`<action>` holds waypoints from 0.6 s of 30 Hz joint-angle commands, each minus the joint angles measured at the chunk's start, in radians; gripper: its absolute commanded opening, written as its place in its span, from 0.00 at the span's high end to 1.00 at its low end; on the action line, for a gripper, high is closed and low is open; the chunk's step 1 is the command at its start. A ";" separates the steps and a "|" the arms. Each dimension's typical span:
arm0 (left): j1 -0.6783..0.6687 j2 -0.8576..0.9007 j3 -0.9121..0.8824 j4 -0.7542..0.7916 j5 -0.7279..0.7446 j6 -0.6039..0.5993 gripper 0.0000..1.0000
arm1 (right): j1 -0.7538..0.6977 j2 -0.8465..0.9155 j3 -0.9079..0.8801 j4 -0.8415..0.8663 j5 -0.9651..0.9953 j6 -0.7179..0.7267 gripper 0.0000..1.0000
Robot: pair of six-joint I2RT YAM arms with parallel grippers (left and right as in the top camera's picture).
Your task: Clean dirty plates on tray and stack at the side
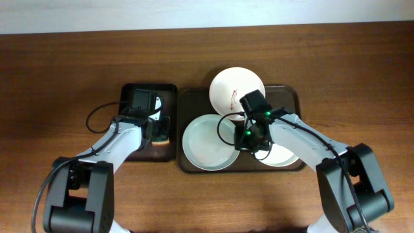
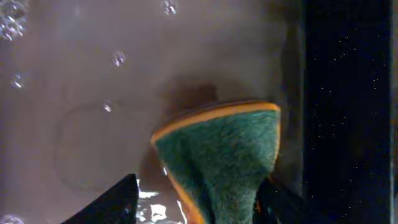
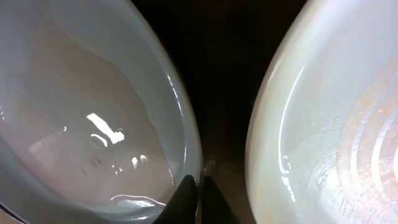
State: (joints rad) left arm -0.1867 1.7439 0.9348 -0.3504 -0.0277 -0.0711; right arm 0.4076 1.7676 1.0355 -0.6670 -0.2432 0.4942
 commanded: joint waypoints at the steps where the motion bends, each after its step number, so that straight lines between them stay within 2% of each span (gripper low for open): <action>1: 0.003 0.010 0.002 0.016 -0.024 0.008 0.39 | 0.052 0.008 -0.005 0.003 0.045 -0.006 0.93; 3: 0.002 0.012 0.002 0.024 -0.016 0.008 0.40 | 0.066 0.008 -0.005 0.003 0.072 -0.006 0.92; 5: 0.002 0.015 0.002 0.024 0.012 0.007 0.40 | 0.066 0.008 -0.005 0.003 0.072 -0.006 0.83; 10: 0.002 0.048 0.002 0.029 0.032 0.005 0.42 | 0.066 0.008 -0.005 0.002 0.071 -0.006 0.76; 11: 0.002 0.060 0.002 0.036 0.032 0.005 0.53 | 0.066 0.008 -0.005 0.003 0.071 -0.006 0.76; 13: 0.002 0.070 0.002 0.070 0.031 0.005 0.86 | 0.066 0.008 -0.005 0.003 0.072 -0.006 0.75; 14: 0.004 0.069 0.002 0.105 0.031 0.005 0.94 | 0.066 0.008 -0.005 0.003 0.071 -0.006 0.71; 15: 0.008 0.068 0.003 0.141 0.030 0.005 1.00 | 0.066 0.008 -0.005 0.003 0.071 -0.006 0.69; 18: 0.034 0.068 0.042 0.181 0.028 0.005 1.00 | 0.066 0.008 -0.005 0.002 0.071 -0.006 0.65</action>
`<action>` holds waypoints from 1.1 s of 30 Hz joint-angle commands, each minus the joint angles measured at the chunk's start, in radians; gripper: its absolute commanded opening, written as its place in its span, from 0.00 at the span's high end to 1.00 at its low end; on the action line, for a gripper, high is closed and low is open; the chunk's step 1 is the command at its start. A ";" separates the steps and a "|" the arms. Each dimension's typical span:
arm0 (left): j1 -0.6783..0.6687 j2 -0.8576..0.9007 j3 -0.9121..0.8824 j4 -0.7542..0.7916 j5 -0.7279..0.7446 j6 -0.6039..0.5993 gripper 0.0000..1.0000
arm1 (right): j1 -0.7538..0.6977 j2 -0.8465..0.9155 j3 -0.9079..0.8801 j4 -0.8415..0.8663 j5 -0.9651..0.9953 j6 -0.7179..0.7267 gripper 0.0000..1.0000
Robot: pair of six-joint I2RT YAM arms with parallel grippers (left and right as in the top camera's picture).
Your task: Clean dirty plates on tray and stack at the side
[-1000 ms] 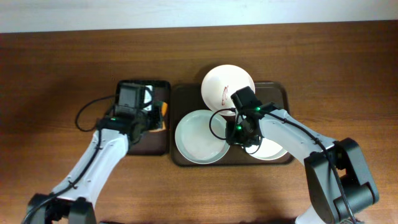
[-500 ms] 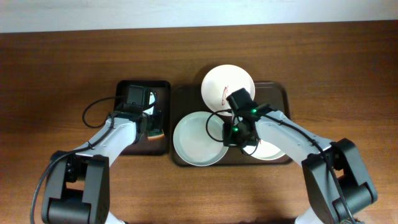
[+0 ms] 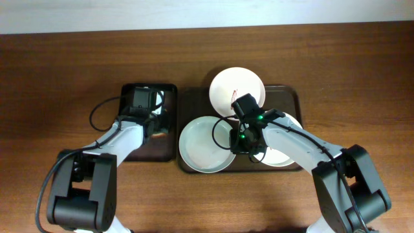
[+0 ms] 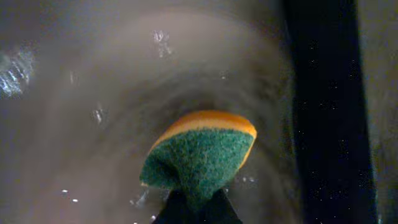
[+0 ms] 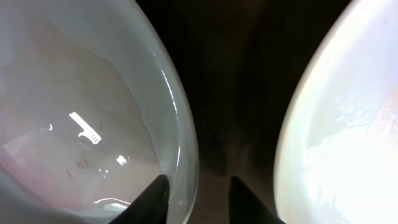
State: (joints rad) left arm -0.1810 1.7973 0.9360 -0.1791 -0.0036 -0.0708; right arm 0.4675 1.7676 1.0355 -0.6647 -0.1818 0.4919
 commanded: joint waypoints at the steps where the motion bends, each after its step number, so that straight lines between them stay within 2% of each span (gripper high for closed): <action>1: 0.037 0.014 0.050 -0.005 0.005 0.005 0.86 | 0.006 0.008 -0.005 0.000 0.010 -0.004 0.63; 2: 0.040 0.014 0.052 -0.031 0.008 0.005 0.40 | 0.006 0.008 -0.005 0.000 0.010 -0.004 0.63; 3: 0.039 0.014 0.052 -0.069 0.008 0.005 0.36 | 0.006 0.008 -0.005 0.000 0.010 -0.004 0.62; 7: 0.037 0.015 0.050 -0.221 0.079 0.005 0.37 | 0.006 0.008 -0.005 0.004 0.010 -0.004 0.61; 8: 0.037 0.015 0.050 -0.234 0.079 0.005 0.44 | 0.006 0.008 -0.005 0.004 0.010 -0.004 0.61; 11: 0.037 0.015 0.050 -0.250 0.063 0.005 0.89 | 0.006 0.008 -0.005 0.003 0.010 -0.004 0.61; 12: 0.040 0.014 0.050 -0.255 0.035 0.005 1.00 | 0.006 0.008 -0.005 0.003 0.010 -0.004 0.61; 16: 0.040 0.008 0.068 -0.299 -0.082 0.005 1.00 | 0.006 0.008 -0.005 0.003 0.010 -0.004 0.61; 17: 0.040 0.002 0.080 -0.317 -0.111 0.005 0.76 | 0.006 0.008 -0.005 0.003 0.010 -0.004 0.61; 19: 0.040 -0.014 0.101 -0.331 -0.124 0.006 0.45 | 0.006 0.008 -0.005 0.003 0.010 -0.004 0.61; 22: 0.040 -0.043 0.116 -0.322 -0.105 0.009 0.30 | 0.006 0.008 -0.005 0.004 0.010 -0.004 0.60; 26: 0.040 -0.043 0.116 -0.303 -0.044 0.009 0.29 | 0.006 0.008 -0.005 0.019 0.010 -0.005 0.60; 31: 0.040 -0.065 0.150 -0.249 -0.018 0.008 0.34 | 0.006 0.008 -0.005 0.039 0.011 -0.004 0.60; 33: 0.038 -0.064 0.150 -0.275 -0.015 0.008 0.36 | 0.006 0.008 -0.005 0.051 0.011 -0.004 0.60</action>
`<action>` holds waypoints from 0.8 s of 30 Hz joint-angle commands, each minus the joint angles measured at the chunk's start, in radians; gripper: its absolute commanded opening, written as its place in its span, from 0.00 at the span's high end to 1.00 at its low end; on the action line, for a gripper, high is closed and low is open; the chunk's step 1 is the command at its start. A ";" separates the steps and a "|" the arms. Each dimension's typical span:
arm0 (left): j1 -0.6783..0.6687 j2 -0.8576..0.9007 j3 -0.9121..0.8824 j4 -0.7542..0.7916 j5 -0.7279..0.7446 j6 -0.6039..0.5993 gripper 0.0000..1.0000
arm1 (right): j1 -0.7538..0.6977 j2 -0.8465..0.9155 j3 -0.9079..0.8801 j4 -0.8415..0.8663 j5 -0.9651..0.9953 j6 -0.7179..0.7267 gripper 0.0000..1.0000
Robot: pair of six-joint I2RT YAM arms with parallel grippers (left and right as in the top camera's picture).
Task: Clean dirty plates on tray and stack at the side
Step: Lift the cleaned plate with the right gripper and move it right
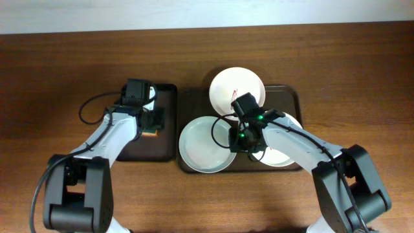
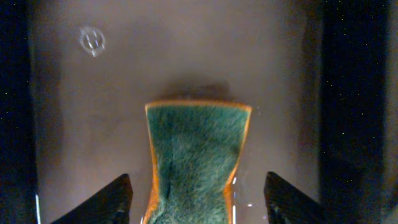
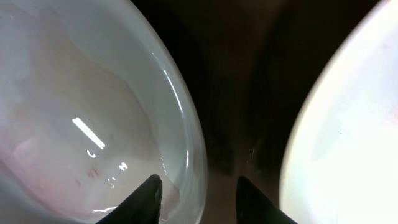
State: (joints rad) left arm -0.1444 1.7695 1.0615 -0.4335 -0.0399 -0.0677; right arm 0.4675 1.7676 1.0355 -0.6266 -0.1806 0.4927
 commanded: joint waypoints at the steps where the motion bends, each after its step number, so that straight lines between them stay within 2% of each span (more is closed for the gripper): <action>1: 0.002 -0.037 0.024 -0.042 0.027 0.005 0.33 | 0.006 0.008 -0.005 0.014 0.009 -0.005 0.60; 7: 0.002 -0.036 0.024 -0.122 0.027 0.005 0.29 | 0.007 0.019 -0.006 0.002 0.008 -0.005 0.62; 8: 0.002 -0.037 0.024 -0.127 0.027 0.005 0.29 | 0.007 0.033 -0.011 0.003 0.009 -0.005 0.65; 9: 0.002 -0.037 0.024 -0.134 0.029 0.005 0.29 | 0.007 0.056 -0.016 0.003 0.005 -0.005 0.75; 10: 0.002 -0.037 0.024 -0.137 0.029 0.005 0.29 | 0.006 0.076 -0.016 0.007 0.005 -0.005 0.91; 11: 0.002 -0.037 0.024 -0.137 0.029 0.005 0.29 | 0.006 0.079 -0.015 0.014 0.001 -0.005 0.96; 17: 0.002 -0.037 0.024 -0.137 0.029 0.005 0.27 | 0.002 0.002 0.073 -0.032 0.027 -0.045 0.96; 20: 0.002 -0.037 0.024 -0.136 0.029 0.005 0.27 | 0.002 -0.088 0.156 -0.117 0.219 -0.078 0.96; 24: 0.002 -0.037 0.024 -0.136 0.029 0.005 0.27 | 0.003 -0.175 0.179 -0.158 0.412 -0.133 0.96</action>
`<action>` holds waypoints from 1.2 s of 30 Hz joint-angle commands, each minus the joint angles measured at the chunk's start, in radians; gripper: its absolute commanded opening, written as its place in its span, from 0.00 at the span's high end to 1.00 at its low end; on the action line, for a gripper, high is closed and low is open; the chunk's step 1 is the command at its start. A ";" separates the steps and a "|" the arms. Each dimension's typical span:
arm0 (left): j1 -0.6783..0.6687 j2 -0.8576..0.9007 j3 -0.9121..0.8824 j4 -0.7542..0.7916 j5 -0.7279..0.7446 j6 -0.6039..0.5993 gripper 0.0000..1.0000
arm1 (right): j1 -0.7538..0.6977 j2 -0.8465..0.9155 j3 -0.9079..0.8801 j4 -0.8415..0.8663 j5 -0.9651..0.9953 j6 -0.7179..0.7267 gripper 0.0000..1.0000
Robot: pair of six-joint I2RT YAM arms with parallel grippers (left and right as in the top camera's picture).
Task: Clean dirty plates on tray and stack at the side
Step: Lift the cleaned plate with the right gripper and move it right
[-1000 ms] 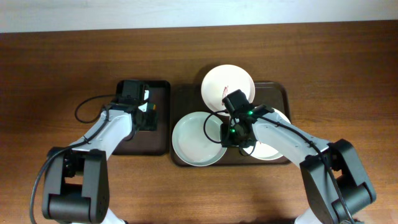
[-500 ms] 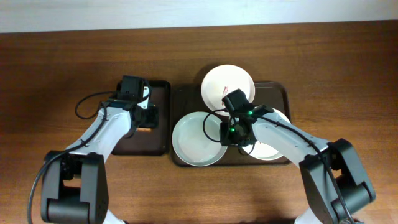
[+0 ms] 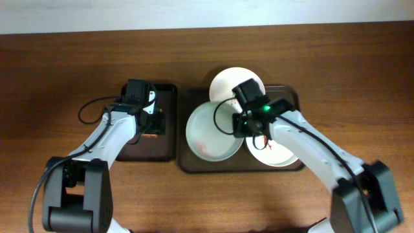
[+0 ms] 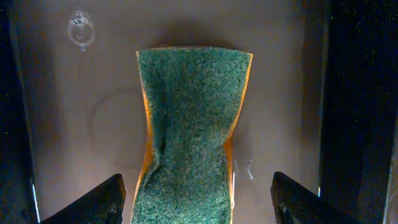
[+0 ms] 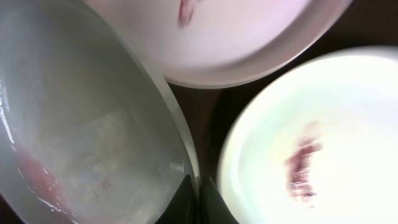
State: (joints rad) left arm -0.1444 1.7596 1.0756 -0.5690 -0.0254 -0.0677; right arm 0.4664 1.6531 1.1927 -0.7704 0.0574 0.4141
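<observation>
Three white plates sit on the dark tray (image 3: 289,91). My right gripper (image 3: 241,125) is shut on the right rim of the left plate (image 3: 208,133), which carries a reddish smear; the pinched rim (image 5: 186,163) shows in the wrist view. The back plate (image 3: 234,82) and the right plate (image 3: 277,153) each show red stains. A green and orange sponge (image 4: 189,124) lies in the water basin (image 3: 129,154). My left gripper (image 4: 198,208) stands open astride the sponge, its fingers apart from it.
The basin lies directly left of the plate tray, both on a brown wooden table (image 3: 349,71). A pale wall edge runs along the table's far side. The back plate overhangs the tray's far rim.
My right gripper, open astride the left plate's rim before, is now shut on it. The plate sits further back and right, overlapping the back plate. The left gripper stays open over the sponge.
At first my left fingers flanked the sponge in the water while the right was shut beside the left plate's rim. Then the left was shut on the sponge and the right open. Later the sponge lay released, and now the right holds the plate.
</observation>
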 commanded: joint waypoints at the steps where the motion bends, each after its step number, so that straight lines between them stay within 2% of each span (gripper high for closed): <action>1: 0.002 -0.027 0.010 -0.001 0.014 0.005 0.27 | 0.005 -0.079 0.021 -0.026 0.211 -0.064 0.96; 7: 0.002 -0.027 0.010 0.000 0.014 0.005 0.24 | 0.052 -0.177 0.021 -0.052 0.478 -0.117 0.96; 15: 0.002 -0.027 0.010 -0.001 0.014 0.005 0.24 | 0.289 -0.179 0.021 -0.019 0.974 -0.149 0.96; 18: 0.002 -0.027 0.010 -0.001 0.014 0.005 0.24 | 0.318 -0.179 0.021 -0.014 1.067 -0.148 0.96; 22: 0.002 -0.027 0.010 -0.001 0.014 0.005 0.24 | 0.318 -0.179 0.021 0.014 1.077 -0.144 0.96; 25: 0.002 -0.027 0.010 -0.001 0.014 0.005 0.23 | 0.310 -0.179 0.021 0.071 0.966 -0.142 0.96; 28: 0.002 -0.027 0.010 -0.001 0.014 0.005 0.23 | 0.204 -0.179 0.021 0.060 0.753 -0.001 0.96; 30: 0.002 -0.027 0.010 -0.001 0.014 0.005 0.23 | 0.066 -0.179 0.021 0.050 0.566 0.053 0.96; 34: 0.002 -0.027 0.010 -0.001 0.014 0.005 0.23 | -0.227 -0.178 0.021 0.036 0.248 0.059 0.96; 36: 0.002 -0.027 0.010 -0.001 0.014 0.005 0.23 | -0.437 -0.172 0.021 0.001 0.073 0.059 0.96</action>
State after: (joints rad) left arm -0.1444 1.7596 1.0756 -0.5697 -0.0219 -0.0677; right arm 0.2024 1.4929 1.2003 -0.7452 0.3870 0.4454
